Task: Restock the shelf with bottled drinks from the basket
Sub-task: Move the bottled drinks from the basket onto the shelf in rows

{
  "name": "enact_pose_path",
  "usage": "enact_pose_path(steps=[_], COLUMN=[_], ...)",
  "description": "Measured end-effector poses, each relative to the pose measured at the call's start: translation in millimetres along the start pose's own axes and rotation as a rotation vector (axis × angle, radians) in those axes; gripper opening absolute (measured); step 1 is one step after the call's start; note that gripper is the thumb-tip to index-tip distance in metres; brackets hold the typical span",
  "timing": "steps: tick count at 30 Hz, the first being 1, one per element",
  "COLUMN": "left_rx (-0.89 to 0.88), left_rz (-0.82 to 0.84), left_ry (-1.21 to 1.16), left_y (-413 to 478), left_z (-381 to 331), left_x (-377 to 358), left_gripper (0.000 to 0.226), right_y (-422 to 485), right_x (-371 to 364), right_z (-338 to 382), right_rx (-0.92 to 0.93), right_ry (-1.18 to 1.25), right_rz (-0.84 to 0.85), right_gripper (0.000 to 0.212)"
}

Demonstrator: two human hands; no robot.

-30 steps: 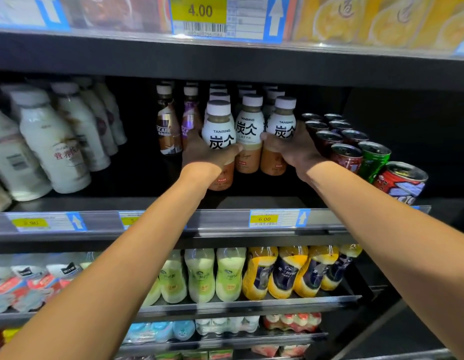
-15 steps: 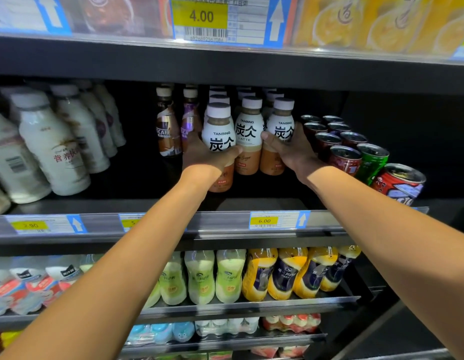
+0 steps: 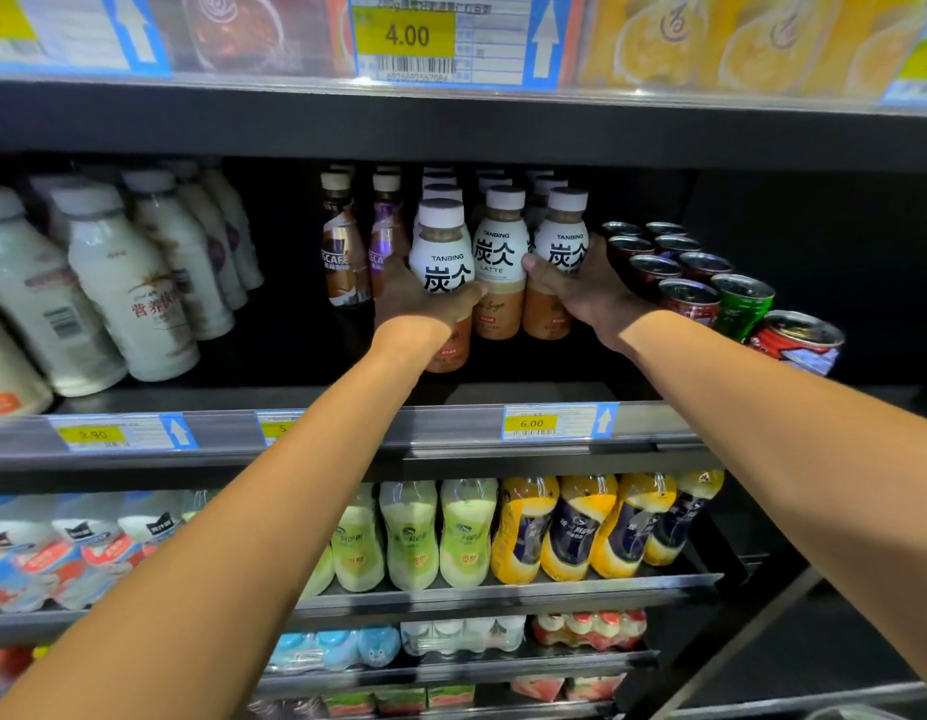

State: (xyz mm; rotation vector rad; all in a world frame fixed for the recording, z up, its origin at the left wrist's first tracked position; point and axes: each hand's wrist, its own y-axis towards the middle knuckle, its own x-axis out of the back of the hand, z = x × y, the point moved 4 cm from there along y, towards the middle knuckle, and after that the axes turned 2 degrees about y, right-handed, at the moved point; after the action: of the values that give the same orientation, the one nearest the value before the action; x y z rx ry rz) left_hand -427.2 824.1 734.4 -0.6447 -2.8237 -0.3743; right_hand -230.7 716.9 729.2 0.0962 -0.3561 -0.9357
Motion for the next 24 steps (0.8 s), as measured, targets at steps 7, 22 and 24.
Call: enact_pose_path(steps=[7, 22, 24], left_rx=[-0.049, 0.003, 0.014], left_rz=[0.018, 0.097, 0.057], left_ry=[0.099, 0.166, 0.217], left_y=[-6.6, -9.9, -12.8], left_z=[-2.4, -9.1, -11.8], left_x=[-4.8, 1.8, 11.0], left_gripper=[0.071, 0.091, 0.094], right_y=[-0.4, -2.4, -19.9], right_x=[0.6, 8.3, 11.2], right_z=[7.1, 1.4, 18.5], right_rx=[-0.026, -0.092, -0.063], right_ry=[-0.022, -0.109, -0.253], right_rz=[0.076, 0.008, -0.029], right_gripper=[0.096, 0.123, 0.106])
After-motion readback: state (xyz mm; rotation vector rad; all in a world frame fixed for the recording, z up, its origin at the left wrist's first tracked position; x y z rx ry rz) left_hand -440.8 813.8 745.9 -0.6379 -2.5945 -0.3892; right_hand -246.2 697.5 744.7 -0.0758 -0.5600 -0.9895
